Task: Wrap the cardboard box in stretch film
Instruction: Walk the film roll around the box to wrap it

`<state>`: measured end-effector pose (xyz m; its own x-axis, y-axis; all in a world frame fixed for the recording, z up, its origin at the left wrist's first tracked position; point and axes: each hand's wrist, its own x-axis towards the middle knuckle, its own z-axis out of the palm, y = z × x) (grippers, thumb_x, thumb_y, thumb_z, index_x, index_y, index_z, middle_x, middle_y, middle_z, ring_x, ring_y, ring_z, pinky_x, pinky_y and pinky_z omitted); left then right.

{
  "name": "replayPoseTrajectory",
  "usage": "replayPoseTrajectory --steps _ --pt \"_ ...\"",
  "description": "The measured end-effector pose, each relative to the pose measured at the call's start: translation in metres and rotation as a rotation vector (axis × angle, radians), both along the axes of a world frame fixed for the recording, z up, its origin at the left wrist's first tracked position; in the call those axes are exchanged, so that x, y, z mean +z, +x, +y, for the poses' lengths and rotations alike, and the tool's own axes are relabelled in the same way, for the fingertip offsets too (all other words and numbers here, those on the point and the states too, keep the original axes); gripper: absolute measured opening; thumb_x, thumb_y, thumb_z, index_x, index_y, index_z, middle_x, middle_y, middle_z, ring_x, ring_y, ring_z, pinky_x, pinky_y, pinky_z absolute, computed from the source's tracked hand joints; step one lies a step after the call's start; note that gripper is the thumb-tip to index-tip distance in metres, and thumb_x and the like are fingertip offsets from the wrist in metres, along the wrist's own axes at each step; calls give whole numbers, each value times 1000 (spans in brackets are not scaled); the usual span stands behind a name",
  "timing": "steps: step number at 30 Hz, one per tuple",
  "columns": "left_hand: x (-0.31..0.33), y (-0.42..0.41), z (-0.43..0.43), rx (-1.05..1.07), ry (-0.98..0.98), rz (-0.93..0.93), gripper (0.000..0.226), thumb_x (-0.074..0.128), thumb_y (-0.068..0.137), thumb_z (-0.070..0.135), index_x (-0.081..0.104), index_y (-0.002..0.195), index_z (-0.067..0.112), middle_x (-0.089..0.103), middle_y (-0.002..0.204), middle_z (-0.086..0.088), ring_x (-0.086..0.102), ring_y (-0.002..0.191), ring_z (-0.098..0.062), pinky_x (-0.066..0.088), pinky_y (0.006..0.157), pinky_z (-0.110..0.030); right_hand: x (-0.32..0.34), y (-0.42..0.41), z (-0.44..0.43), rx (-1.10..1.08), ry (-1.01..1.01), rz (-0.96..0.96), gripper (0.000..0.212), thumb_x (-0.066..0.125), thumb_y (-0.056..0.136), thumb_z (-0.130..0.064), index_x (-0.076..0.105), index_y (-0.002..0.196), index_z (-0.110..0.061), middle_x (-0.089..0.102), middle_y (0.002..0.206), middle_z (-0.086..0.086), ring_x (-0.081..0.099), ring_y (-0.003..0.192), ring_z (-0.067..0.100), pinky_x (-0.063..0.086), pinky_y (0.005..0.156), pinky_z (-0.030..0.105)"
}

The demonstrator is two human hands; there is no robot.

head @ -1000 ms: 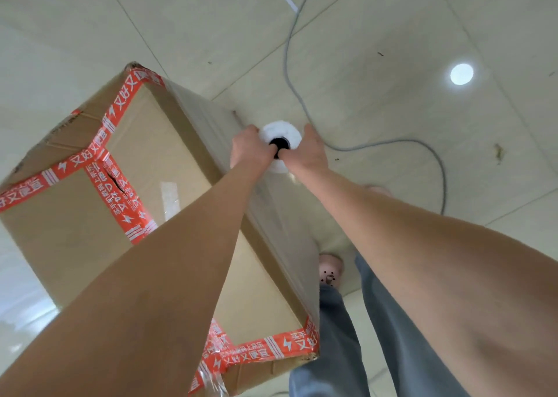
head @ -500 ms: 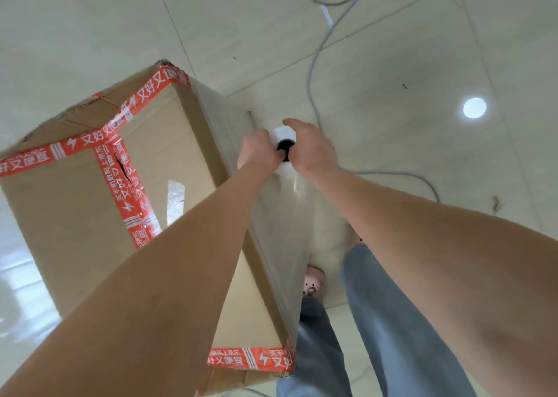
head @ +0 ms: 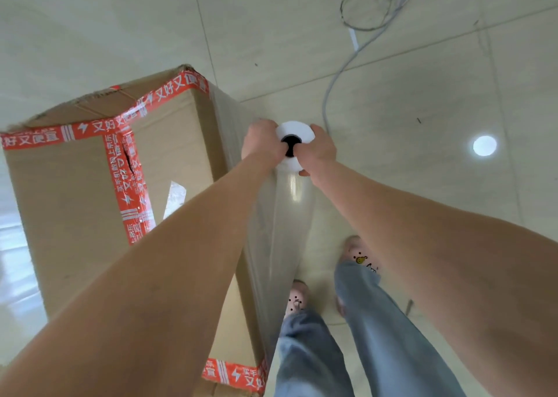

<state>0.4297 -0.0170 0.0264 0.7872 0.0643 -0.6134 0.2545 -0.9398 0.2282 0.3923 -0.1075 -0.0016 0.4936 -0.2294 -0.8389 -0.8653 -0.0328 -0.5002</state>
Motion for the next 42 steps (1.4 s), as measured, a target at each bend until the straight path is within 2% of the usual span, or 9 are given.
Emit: replayPoseTrajectory --steps 8,11,15,21,25,31,35,39,42 --pt "6 30 21 105 80 -44 30 64 86 20 59 109 3 64 107 -14 63 96 -29 47 69 -30 8 39 6 258 -143 -264 59 55 87 -9 41 142 -21 47 142 3 45 129 20 35 100 23" --pt "9 36 30 24 91 -50 37 58 88 10 53 125 9 60 120 -15 59 107 -31 48 79 -33 8 35 22 23 58 -75 74 62 85 -14 25 149 -20 41 145 6 47 126 26 44 100 33" --pt "10 47 27 -243 25 -5 52 53 86 4 50 135 20 56 129 -10 58 112 -28 50 87 -33 7 36 40 -233 305 179 68 60 85 -8 29 144 -20 52 131 10 58 106 32 57 77 42" --pt "13 77 25 -487 128 31 30 51 86 4 63 112 15 61 107 -9 60 100 -29 42 66 -30 3 58 46 -183 105 92 38 58 79 -6 57 115 -18 64 112 9 63 97 31 58 57 37" --pt "17 92 32 -487 186 23 23 56 86 9 60 108 9 60 108 -12 61 98 -32 43 66 -32 5 78 46 42 -67 21 44 57 80 -12 56 124 -16 61 124 7 58 113 29 54 86 42" --pt "19 114 29 -399 159 11 21 56 86 11 58 107 6 60 109 -14 59 102 -34 42 71 -34 18 110 33 402 -339 -209 29 47 81 -13 62 102 -25 67 104 3 61 99 29 46 73 31" --pt "19 127 26 -309 115 -1 26 55 87 10 56 112 8 58 114 -15 58 105 -34 44 73 -34 15 117 32 217 -235 -116 64 59 86 -22 33 144 -21 48 138 6 53 119 25 46 94 35" --pt "17 137 21 -253 63 26 31 55 86 11 56 117 10 58 117 -13 57 105 -31 44 72 -32 14 123 34 -191 106 127 73 66 82 -20 29 145 -25 50 133 6 57 96 25 58 74 40" --pt "16 146 19 -268 57 50 36 54 85 10 55 122 14 57 120 -11 57 107 -30 44 72 -32 10 132 32 -215 141 100 68 65 80 -9 38 141 -22 53 130 5 58 104 27 57 66 36"
